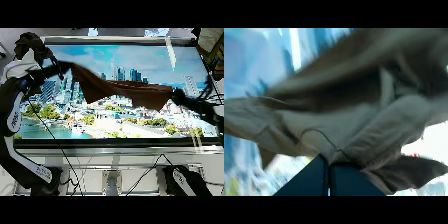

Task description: Fold the shirts.

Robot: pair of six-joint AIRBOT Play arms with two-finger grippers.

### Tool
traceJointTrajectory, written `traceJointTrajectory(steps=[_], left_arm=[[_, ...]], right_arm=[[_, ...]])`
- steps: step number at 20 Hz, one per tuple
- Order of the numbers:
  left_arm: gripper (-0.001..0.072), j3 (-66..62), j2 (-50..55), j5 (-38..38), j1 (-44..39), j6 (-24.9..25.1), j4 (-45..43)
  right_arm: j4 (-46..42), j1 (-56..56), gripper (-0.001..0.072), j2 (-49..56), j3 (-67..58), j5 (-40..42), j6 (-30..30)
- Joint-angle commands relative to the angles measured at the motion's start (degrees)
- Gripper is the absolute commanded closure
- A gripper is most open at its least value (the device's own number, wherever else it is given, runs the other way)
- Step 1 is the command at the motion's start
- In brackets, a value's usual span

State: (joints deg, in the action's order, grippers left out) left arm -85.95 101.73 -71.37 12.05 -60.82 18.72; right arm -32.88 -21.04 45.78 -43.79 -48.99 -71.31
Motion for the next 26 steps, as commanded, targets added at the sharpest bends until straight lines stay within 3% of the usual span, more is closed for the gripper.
traceJointTrajectory(steps=[1, 6, 8, 9, 11, 14, 17, 19, 22, 24, 26], left_arm=[[0.0695, 0.0, -10.4, -9.3, 0.4, 13.3, 29.6], [0.0695, 0.0, -34.5, -5.3, 0.9, 18.4, 22.2], [0.0696, 0.0, -43.9, 1.1, 0.9, 19.1, 11.1], [0.0695, 0.0, -49.0, 6.2, 0.9, 18.8, 1.0], [0.0696, 0.0, -58.1, 17.4, 0.8, 11.6, -23.9], [0.0697, 0.0, -67.2, 30.1, 0.8, -6.2, -59.7], [0.0696, 0.0, -67.2, 25.1, 0.8, -21.7, -82.1], [0.0696, 0.0, -63.5, 17.8, 0.8, -23.9, -85.2], [0.0696, 0.2, -53.9, 11.1, 0.7, -24.3, -83.3], [0.0697, 1.7, -46.3, 10.2, 0.6, -24.3, -81.4], [0.0696, 3.7, -38.3, 12.3, -1.3, -23.6, -82.4]], right_arm=[[3.4, -11.0, 0.0683, -13.0, -9.5, -7.3, -0.7], [3.5, -28.3, 0.0686, -23.8, -29.6, -16.5, 0.0], [2.9, -28.2, 0.0686, -23.8, -37.2, -17.0, 1.6], [0.6, -27.1, 0.0686, -23.8, -40.0, -16.5, 1.6], [-5.1, -24.7, 0.0686, -23.0, -44.2, -15.9, 1.9], [-6.5, -21.2, 0.0687, -19.3, -47.1, -12.1, 2.4], [3.1, -20.5, 0.0687, -11.1, -47.2, -13.1, 4.4], [8.9, -20.2, 0.0686, -4.5, -47.1, -17.0, 5.6], [7.0, -16.3, 0.0686, 5.1, -46.4, -22.7, 5.6], [1.7, -9.3, 0.0686, 10.3, -43.0, -22.8, 5.6], [-7.4, 0.0, 0.0686, 15.3, -38.0, -17.4, 5.6]])
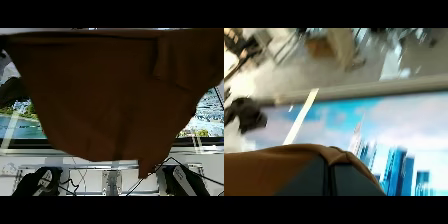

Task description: Fold the shirts.

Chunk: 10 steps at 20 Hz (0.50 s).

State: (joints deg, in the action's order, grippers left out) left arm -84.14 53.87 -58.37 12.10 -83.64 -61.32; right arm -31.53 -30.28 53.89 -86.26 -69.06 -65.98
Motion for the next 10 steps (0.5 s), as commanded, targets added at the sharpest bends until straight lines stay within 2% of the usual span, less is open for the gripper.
traceJointTrajectory(steps=[1, 2, 4, 7, 10], left_arm=[[0.0696, 2.3, 14.1, 1.7, -2.8, -0.7, -3.4], [0.0696, 2.3, 18.4, 5.0, -4.0, -0.8, -4.0], [0.0696, 1.9, 27.1, 14.0, -6.1, -2.4, -3.8], [0.0697, -1.9, 40.0, 24.1, -8.3, -3.5, -3.5], [0.0697, -10.6, 51.1, 27.9, -8.6, -5.5, -3.0]], right_arm=[[-13.3, 13.6, 0.0686, 9.7, 6.8, 7.2, 0.2], [-17.2, 17.7, 0.0686, 12.9, 8.8, 12.5, -0.4], [-18.8, 22.7, 0.0686, 20.6, 10.6, 21.0, -0.5], [-15.7, 25.0, 0.0687, 32.4, 10.6, 34.4, -0.4], [-10.8, 24.9, 0.0687, 40.7, 10.6, 47.9, 0.1]])
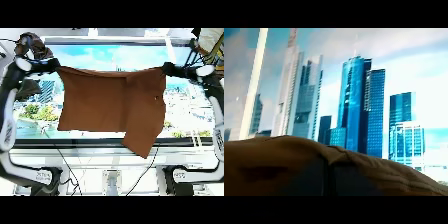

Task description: Fold the shirts.

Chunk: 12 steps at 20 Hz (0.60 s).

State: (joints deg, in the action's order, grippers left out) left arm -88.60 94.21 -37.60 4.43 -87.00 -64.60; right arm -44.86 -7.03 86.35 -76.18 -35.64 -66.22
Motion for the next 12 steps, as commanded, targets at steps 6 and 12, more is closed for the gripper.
traceJointTrajectory(steps=[6, 12], left_arm=[[0.0697, -19.5, 20.9, 5.0, -0.8, -4.9, 0.2], [0.0696, -19.5, 20.2, -16.4, -0.8, -4.9, -12.4]], right_arm=[[2.0, 1.6, 0.0687, 14.8, -6.5, 17.7, 1.7], [-2.4, 0.3, 0.0687, 12.5, -8.0, 5.5, 0.8]])
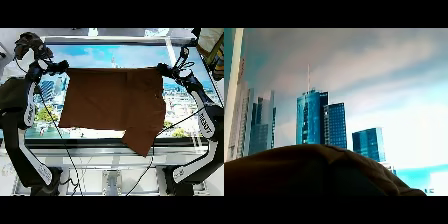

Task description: Fold the shirts.

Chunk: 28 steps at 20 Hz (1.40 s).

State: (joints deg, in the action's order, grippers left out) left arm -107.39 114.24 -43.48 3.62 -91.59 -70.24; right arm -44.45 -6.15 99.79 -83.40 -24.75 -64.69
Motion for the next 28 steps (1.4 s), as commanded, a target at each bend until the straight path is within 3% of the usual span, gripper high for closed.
traceJointTrajectory(steps=[1, 4, 7, 10, 16, 17, 18, 19, 20, 23, 28], left_arm=[[0.0696, -0.7, -0.4, -13.3, 0.0, -0.3, -9.5], [0.0696, -0.7, -2.0, -21.2, 0.0, 0.9, -12.2], [0.0695, -0.4, -2.1, -27.1, -0.7, 1.8, -11.2], [0.0695, 1.1, -2.1, -29.0, -2.3, 4.2, -4.7], [0.0687, 3.6, -2.2, -30.6, -7.3, 4.2, -4.2], [0.0629, 3.6, -2.2, -30.8, -7.4, 4.2, -4.2], [0.0408, 3.5, -2.2, -31.2, -7.4, 4.2, -4.8], [0.0174, 3.5, -2.4, -32.0, -7.2, 4.2, -5.8], [0.0113, 3.5, -3.0, -33.0, -7.1, 4.4, -7.0], [0.0113, 3.5, -8.1, -32.9, -6.2, 6.2, -8.0], [0.0113, 3.5, -22.5, -28.7, -4.5, 8.1, -8.9]], right_arm=[[-5.6, -1.0, 0.0687, -2.1, -0.7, -7.5, -3.3], [-16.3, -2.7, 0.0687, -5.2, -0.7, -19.5, -11.4], [-26.9, -2.4, 0.0686, -5.8, -0.4, -31.8, -15.5], [-27.9, -2.3, 0.0686, -5.8, 2.7, -32.5, -16.8], [-27.4, -2.2, 0.0679, -5.8, 9.7, -29.8, -17.0], [-26.6, -2.2, 0.0623, -5.8, 9.8, -29.4, -16.8], [-25.1, -2.2, 0.0460, -5.9, 9.8, -29.1, -16.1], [-23.3, -2.2, 0.0364, -6.5, 9.8, -28.9, -14.9], [-22.6, -2.2, 0.0363, -7.5, 9.8, -29.0, -12.7], [-23.3, -2.3, 0.0363, -13.9, 9.8, -28.9, -8.9], [-33.1, -4.0, 0.0363, -29.3, 9.8, -29.4, -12.3]])
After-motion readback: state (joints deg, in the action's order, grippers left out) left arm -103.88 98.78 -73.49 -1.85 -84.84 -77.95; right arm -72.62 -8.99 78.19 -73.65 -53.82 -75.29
